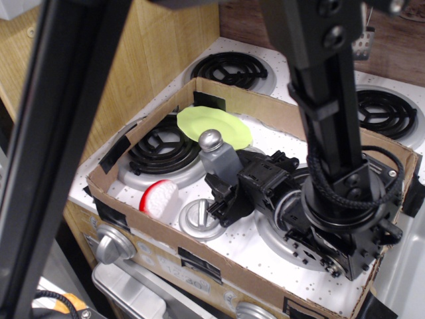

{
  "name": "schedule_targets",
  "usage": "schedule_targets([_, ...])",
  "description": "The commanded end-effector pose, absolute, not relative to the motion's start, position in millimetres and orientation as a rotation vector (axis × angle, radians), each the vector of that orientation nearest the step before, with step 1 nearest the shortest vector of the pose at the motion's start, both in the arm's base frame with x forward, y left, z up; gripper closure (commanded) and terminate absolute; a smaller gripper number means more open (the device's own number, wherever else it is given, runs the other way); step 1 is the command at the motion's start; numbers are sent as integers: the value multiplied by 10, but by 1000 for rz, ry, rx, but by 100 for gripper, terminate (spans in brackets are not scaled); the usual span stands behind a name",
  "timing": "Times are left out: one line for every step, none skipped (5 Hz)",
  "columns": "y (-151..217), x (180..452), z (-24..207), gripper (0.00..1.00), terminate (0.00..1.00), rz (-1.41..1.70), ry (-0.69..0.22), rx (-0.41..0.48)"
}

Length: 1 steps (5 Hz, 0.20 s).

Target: Right pepper shaker

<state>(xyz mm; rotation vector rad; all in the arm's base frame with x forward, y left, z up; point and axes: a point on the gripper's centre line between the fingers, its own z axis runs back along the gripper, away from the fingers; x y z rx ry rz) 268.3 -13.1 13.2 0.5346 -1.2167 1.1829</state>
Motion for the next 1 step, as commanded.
schedule_targets([-221, 2727, 20, 100, 100, 1213, -1176, 479])
